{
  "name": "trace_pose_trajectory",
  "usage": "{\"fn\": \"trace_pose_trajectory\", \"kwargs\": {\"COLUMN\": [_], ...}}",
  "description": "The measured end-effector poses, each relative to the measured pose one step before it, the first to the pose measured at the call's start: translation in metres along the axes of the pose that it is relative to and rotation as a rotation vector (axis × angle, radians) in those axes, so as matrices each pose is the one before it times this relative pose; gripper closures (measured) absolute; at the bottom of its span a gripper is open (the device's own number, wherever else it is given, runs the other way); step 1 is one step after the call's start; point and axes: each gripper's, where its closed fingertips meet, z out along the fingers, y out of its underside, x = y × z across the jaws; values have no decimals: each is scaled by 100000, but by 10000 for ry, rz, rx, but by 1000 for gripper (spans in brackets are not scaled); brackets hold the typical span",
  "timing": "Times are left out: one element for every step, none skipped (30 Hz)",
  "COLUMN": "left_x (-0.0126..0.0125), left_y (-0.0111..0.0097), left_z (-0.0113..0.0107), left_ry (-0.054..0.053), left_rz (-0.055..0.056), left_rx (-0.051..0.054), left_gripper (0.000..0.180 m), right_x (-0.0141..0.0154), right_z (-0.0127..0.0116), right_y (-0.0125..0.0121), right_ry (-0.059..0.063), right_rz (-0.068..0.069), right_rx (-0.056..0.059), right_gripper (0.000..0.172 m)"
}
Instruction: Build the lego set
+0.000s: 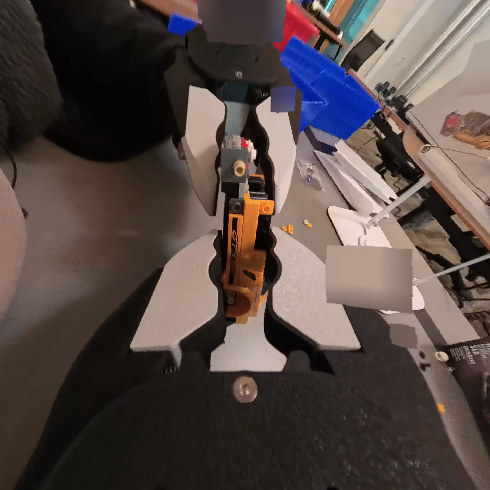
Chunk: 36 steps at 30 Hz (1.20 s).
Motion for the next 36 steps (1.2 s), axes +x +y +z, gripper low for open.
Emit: {"fn": "trace_pose_trajectory", "kwargs": {"left_x": [132,257,285,238,184,4,-20,-4,-12,-10,8,21,56,50,48,49,62,43,52,21,14,17,7,8,22,4,-1,-1,-13,-23,-9,8,-9,-10,-3,2], "left_y": [-123,-133,-57,-74,-127,-174,-212,-233,-181,-152,-120,-98,-58,-45,-62,-63,-69,-41,-32,-18,-10,11,19,4,9,12,12,15,21,-5,20,37,27,41,91,130], "left_z": [5,46,107,98,17,-64,-81,-76,-76,-51,-37,-13,2,13,27,19,22,11,17,10,11,0,15,4,1,6,1,-1,-4,-4,2,14,16,33,26,45], "left_ry": [66,71,56,-1,-29,-107,-117,-115,-103,-74,-55,-52,-25,-28,-31,-20,-17,-13,1,3,5,12,7,4,11,6,2,12,6,-6,7,8,-10,-1,8,19], "left_rz": [2,111,162,191,216,205,197,202,172,118,101,115,109,94,78,74,76,64,38,7,-7,-14,-9,-1,-8,-3,-3,-17,-27,-13,-9,-17,-9,-7,-15,-17], "left_rx": [122,67,-7,-18,-3,-9,-2,23,-4,-12,-9,6,-15,-15,-1,-1,-3,-21,-17,2,4,-6,-7,-6,-11,-10,3,13,14,19,5,2,27,14,-3,-7], "left_gripper": [141,143,144,146,147,148,148,148,148,148,149,149,149,150,150,150,150,150,150,150,150,150,150,150,150,150,150,150,150,150,150,150,150,150,150,150], "right_x": [-145,-259,-227,-211,-186,-32,35,23,42,60,36,30,-12,-9,-4,-24,-37,-27,-41,-15,-6,-10,-7,-12,-7,-10,-2,-5,15,24,-2,-9,11,3,5,11], "right_z": [-96,-31,-24,-18,-19,-34,-13,-4,-18,-16,-2,10,10,7,-5,2,2,5,5,-9,-11,9,5,3,8,13,0,-1,-7,-12,-14,-16,-25,-26,-25,-27], "right_y": [-124,-77,-179,-181,-121,-104,-122,-147,-137,-99,-27,15,59,61,54,33,28,24,24,5,2,25,28,12,21,16,14,0,-10,-9,6,29,12,36,46,94], "right_ry": [98,49,40,-17,-42,43,82,52,51,49,33,47,29,24,30,9,3,11,3,8,10,5,9,15,3,8,17,-3,-3,11,-6,-15,-1,-3,-4,-3], "right_rz": [24,-99,-59,-14,-14,-21,-55,-61,-47,-52,-32,-28,-42,-24,-14,-11,-14,-7,-2,8,17,11,6,11,26,17,-5,-2,-3,-12,-17,-11,-19,-29,-37,-44], "right_rx": [181,96,131,133,83,79,73,60,58,53,31,11,-1,-1,-1,1,1,-4,-4,9,8,-8,-2,8,5,-1,-6,-12,-14,-10,-27,-43,-38,-56,-77,-100], "right_gripper": [141,141,141,141,141,141,141,141,141,141,141,141,141,141,141,141,141,141,141,141,141,141,141,141,140,140,141,141,140,141,141,141,141,141,141,141]}}
